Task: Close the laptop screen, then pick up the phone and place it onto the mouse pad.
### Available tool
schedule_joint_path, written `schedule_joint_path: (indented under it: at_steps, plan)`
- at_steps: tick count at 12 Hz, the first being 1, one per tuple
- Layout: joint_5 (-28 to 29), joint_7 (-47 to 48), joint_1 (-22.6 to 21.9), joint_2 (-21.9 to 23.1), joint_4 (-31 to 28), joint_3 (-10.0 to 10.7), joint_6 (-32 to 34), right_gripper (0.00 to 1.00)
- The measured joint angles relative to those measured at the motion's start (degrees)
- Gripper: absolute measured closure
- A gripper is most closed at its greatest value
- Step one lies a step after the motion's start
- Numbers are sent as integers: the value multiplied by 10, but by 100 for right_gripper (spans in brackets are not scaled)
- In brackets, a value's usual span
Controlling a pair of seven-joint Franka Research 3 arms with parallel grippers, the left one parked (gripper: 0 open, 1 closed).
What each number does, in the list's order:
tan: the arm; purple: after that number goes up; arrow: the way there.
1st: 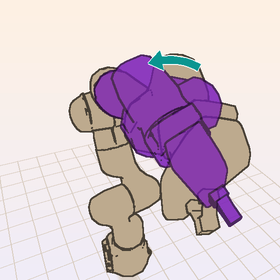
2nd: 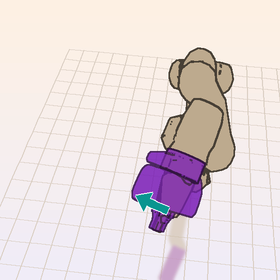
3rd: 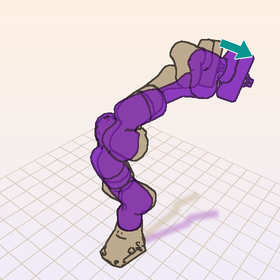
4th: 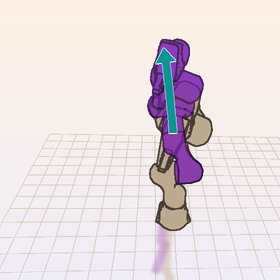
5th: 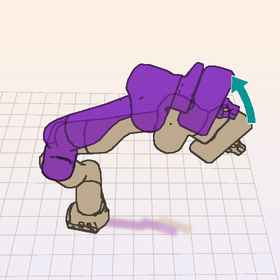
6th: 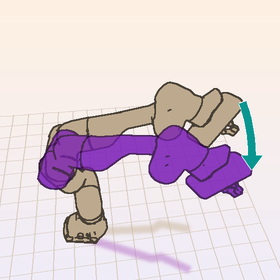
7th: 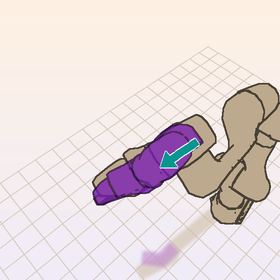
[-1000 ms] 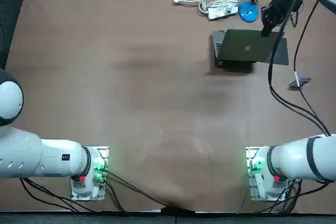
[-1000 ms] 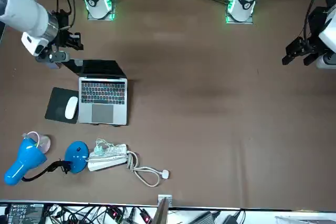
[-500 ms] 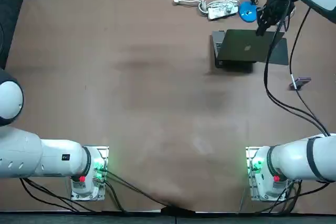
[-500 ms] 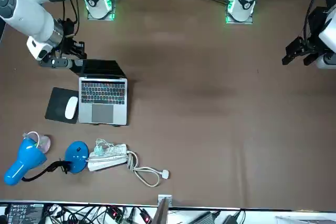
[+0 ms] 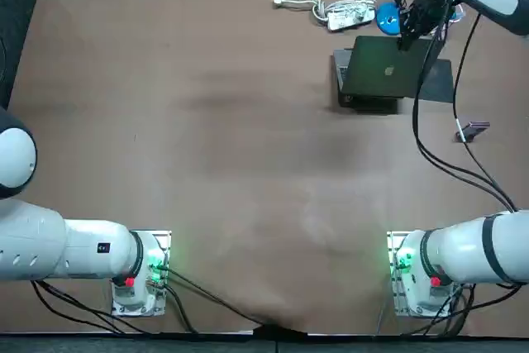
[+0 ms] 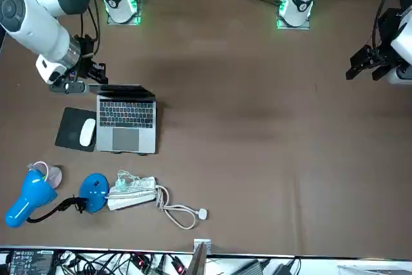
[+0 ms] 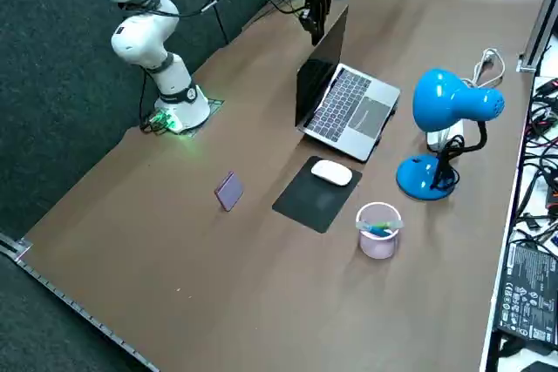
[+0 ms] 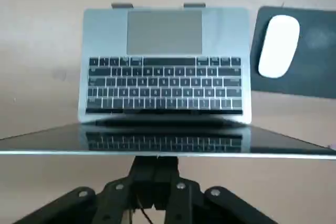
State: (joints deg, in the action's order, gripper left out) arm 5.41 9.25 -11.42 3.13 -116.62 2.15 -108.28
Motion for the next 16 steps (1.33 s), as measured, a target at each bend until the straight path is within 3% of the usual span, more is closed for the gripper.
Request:
schedule_joint_path:
  at_steps: [6, 11, 16]
  plan:
    - [0, 0, -10, -79, 2, 0, -109, 98]
    - [0, -5, -10, -165, 52, 1, -122, 98]
    - [0, -42, -8, -195, 71, 3, -146, 98]
